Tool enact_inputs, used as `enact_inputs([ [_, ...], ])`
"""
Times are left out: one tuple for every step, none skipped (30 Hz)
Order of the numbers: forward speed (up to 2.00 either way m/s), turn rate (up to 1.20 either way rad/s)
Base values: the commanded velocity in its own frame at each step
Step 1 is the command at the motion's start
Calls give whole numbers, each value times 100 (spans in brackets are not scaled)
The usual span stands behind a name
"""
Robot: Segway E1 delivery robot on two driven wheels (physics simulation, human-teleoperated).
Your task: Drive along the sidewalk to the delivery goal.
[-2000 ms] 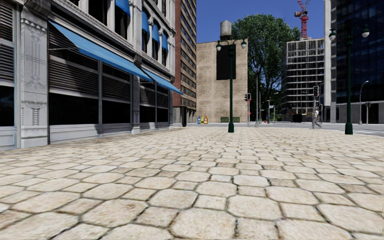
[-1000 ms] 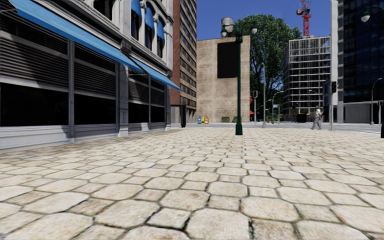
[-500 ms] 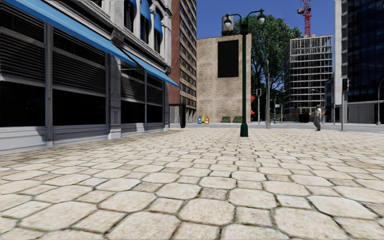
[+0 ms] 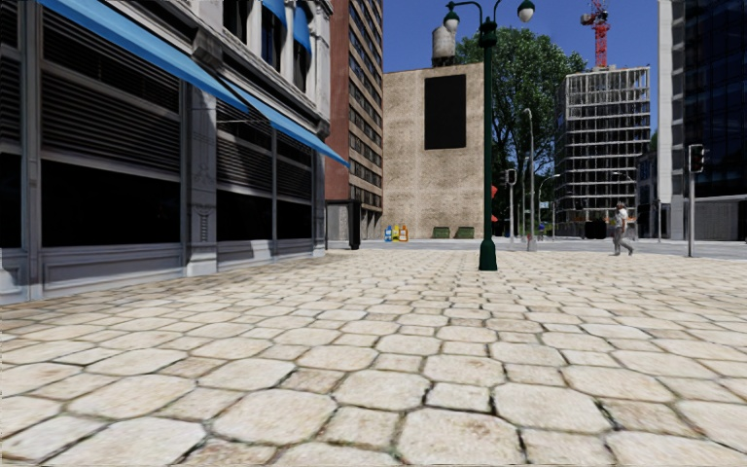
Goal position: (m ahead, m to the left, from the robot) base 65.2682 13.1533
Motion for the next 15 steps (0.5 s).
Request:
enact_inputs([
  [200, 0],
  [200, 0],
  [200, 0],
  [200, 0],
  [200, 0],
  [200, 0],
  [200, 0],
  [200, 0],
  [200, 0],
  [200, 0],
  [200, 0],
  [200, 0],
  [200, 0],
  [200, 0],
  [200, 0],
])
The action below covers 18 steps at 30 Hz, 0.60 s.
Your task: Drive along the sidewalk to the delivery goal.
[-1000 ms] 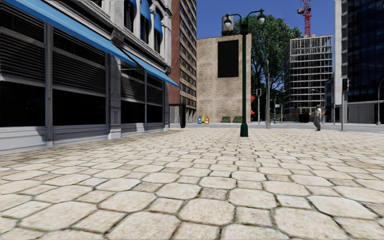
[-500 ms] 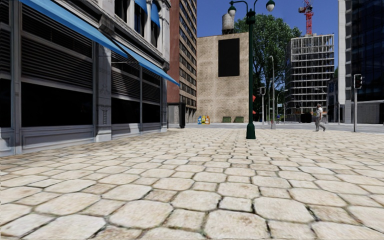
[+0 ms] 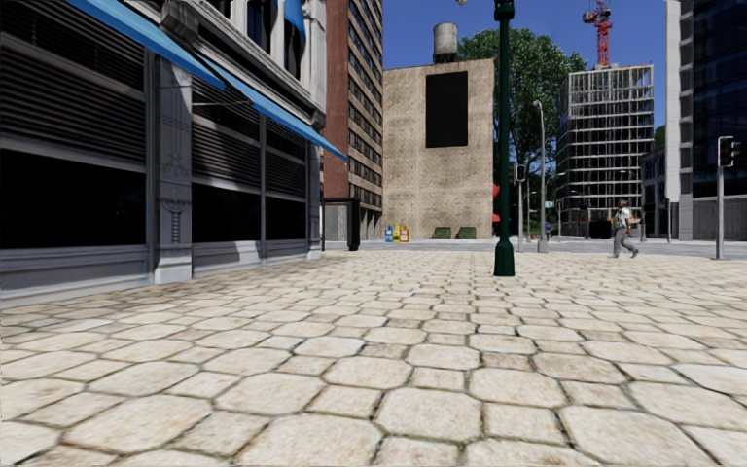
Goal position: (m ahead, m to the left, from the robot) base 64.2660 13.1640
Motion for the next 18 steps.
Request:
enact_inputs([
  [200, 0],
  [200, 0],
  [200, 0],
  [200, 0],
  [200, 0],
  [200, 0],
  [200, 0],
  [200, 0],
  [200, 0],
  [200, 0],
  [200, 0],
  [200, 0],
  [200, 0],
  [200, 0],
  [200, 0],
  [200, 0],
  [200, 0],
  [200, 0],
])
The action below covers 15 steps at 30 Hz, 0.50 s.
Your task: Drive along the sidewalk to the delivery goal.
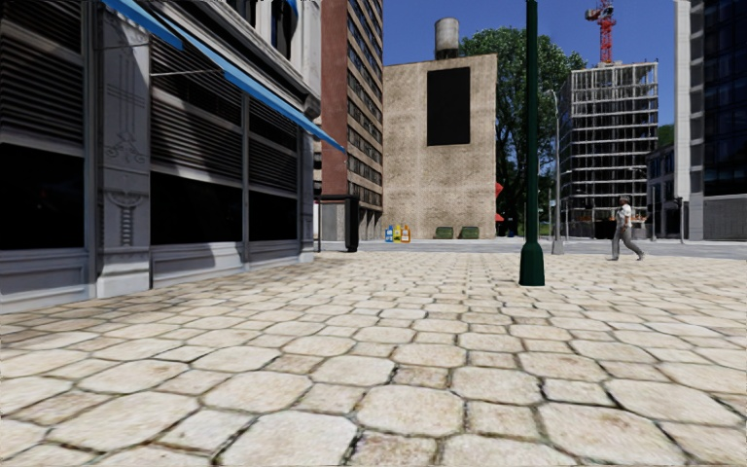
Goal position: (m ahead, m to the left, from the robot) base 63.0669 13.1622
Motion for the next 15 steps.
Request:
enact_inputs([
  [200, 0],
  [200, 0],
  [200, 0],
  [200, 0],
  [200, 0],
  [200, 0],
  [200, 0],
  [200, 0],
  [200, 0],
  [200, 0],
  [200, 0],
  [200, 0],
  [200, 0],
  [200, 0],
  [200, 0],
])
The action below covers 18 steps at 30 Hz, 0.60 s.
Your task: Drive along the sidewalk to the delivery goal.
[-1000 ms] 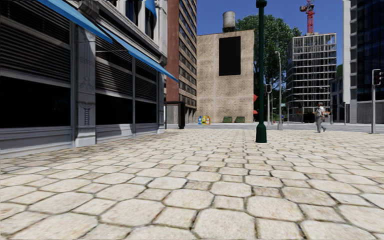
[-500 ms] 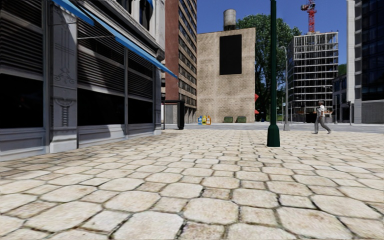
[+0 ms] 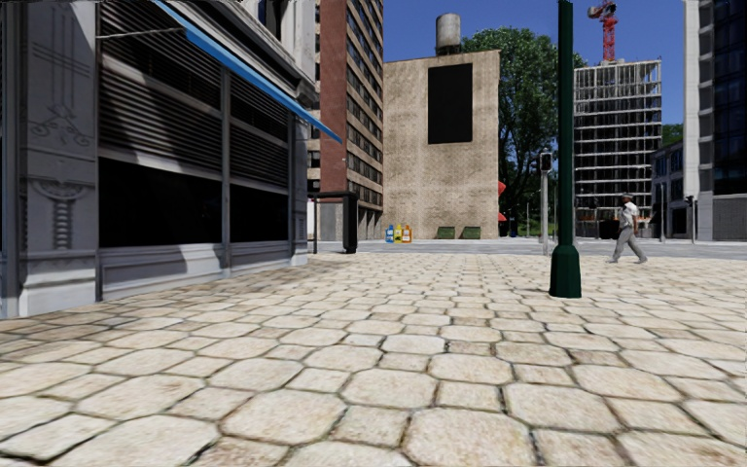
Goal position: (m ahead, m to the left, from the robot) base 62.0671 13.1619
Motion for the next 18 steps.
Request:
enact_inputs([
  [200, 0],
  [200, 0],
  [200, 0],
  [200, 0],
  [200, 0],
  [200, 0],
  [200, 0],
  [200, 0],
  [200, 0],
  [200, 0],
  [200, 0],
  [200, 0],
  [200, 0],
  [200, 0],
  [200, 0],
  [200, 0],
  [200, 0],
  [200, 0],
])
